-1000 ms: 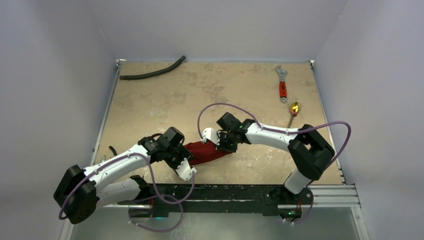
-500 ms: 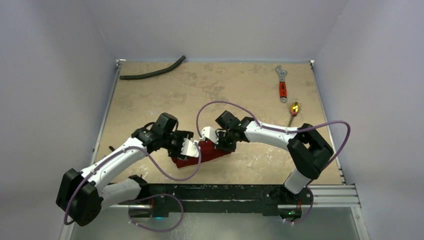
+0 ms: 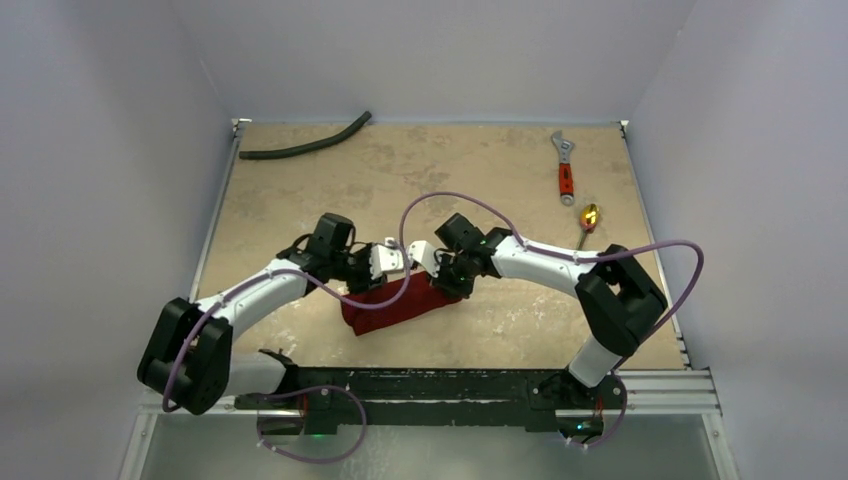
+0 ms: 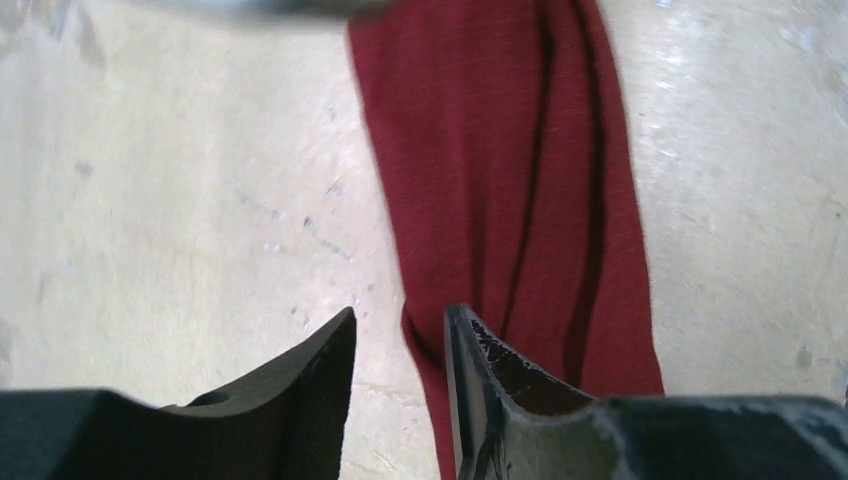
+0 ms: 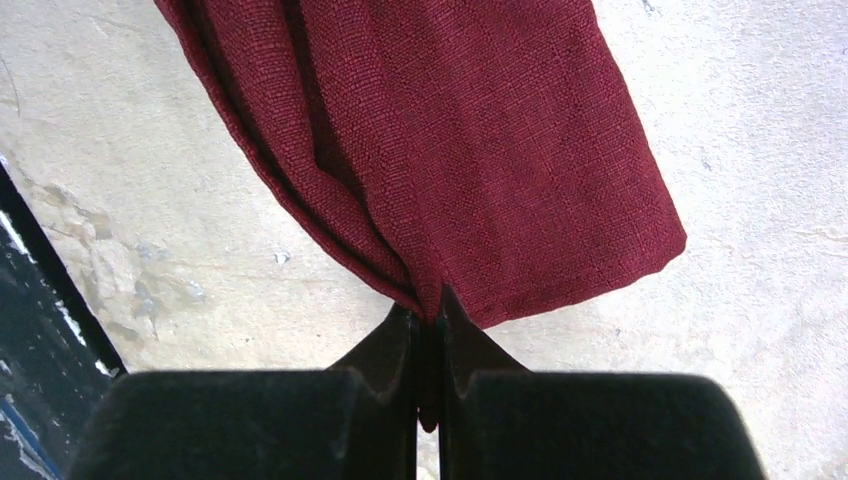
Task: Fold the napkin into a case and place the utensils inside
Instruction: Fold the 2/3-rectangle-folded napkin at the center of the board.
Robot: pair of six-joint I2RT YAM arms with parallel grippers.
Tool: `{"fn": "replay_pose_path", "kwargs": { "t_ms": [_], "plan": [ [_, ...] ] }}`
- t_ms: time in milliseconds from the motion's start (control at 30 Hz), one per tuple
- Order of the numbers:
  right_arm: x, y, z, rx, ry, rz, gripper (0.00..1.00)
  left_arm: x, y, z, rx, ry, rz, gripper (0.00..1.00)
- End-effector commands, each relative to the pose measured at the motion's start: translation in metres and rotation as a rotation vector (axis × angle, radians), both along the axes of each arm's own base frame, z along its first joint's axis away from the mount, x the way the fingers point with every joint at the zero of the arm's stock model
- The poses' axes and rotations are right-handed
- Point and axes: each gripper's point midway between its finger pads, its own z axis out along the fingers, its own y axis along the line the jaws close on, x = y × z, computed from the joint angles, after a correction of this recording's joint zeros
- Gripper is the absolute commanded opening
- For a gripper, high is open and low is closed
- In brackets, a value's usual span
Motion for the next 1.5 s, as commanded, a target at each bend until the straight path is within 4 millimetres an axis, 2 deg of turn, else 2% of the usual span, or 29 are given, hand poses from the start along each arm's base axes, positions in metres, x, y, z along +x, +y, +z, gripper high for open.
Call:
{"fn": "replay_pose_path", "kwargs": {
  "t_ms": [0,100,200,300,400,533,633,700,867,1000,1233,1467],
  "plan": [
    [-0.014,0.013,0.011,0.046,0.013,0.096,0.00,0.025,0.011,0.003,-0.125,0.140,0.265,0.36],
    [-0.015,0.014,0.012,0.058,0.018,0.091,0.00,0.023,0.019,-0.006,-0.143,0.210,0.341,0.37],
    [-0.016,0.016,0.014,0.068,0.024,0.093,0.00,0.040,0.030,-0.009,-0.177,0.228,0.470,0.37],
    [-0.015,0.019,0.017,0.078,0.029,0.093,0.00,0.049,0.018,-0.002,-0.254,0.253,0.477,0.38],
    [-0.015,0.019,0.017,0.076,0.033,0.090,0.00,0.061,0.011,-0.004,-0.281,0.261,0.512,0.38],
    [-0.014,0.021,0.015,0.077,0.035,0.091,0.00,0.056,-0.007,-0.009,-0.237,0.257,0.418,0.44],
    [-0.009,0.025,0.017,0.078,0.031,0.085,0.00,0.051,-0.017,-0.024,-0.153,0.272,0.399,0.50],
    [-0.008,0.027,0.018,0.080,0.029,0.079,0.00,0.049,-0.021,-0.027,-0.128,0.274,0.378,0.50],
    [-0.008,0.033,0.023,0.102,0.048,0.067,0.00,0.047,-0.015,-0.040,-0.057,0.288,0.363,0.43],
    [-0.009,0.035,0.023,0.109,0.059,0.058,0.00,0.043,-0.004,-0.055,0.004,0.309,0.357,0.29],
    [0.000,0.040,0.014,0.084,0.070,0.025,0.00,0.031,-0.016,-0.052,-0.030,0.321,0.234,0.27],
    [0.009,0.047,0.021,0.081,0.059,0.019,0.00,0.023,-0.019,-0.049,-0.029,0.332,0.177,0.25]
  ]
}}
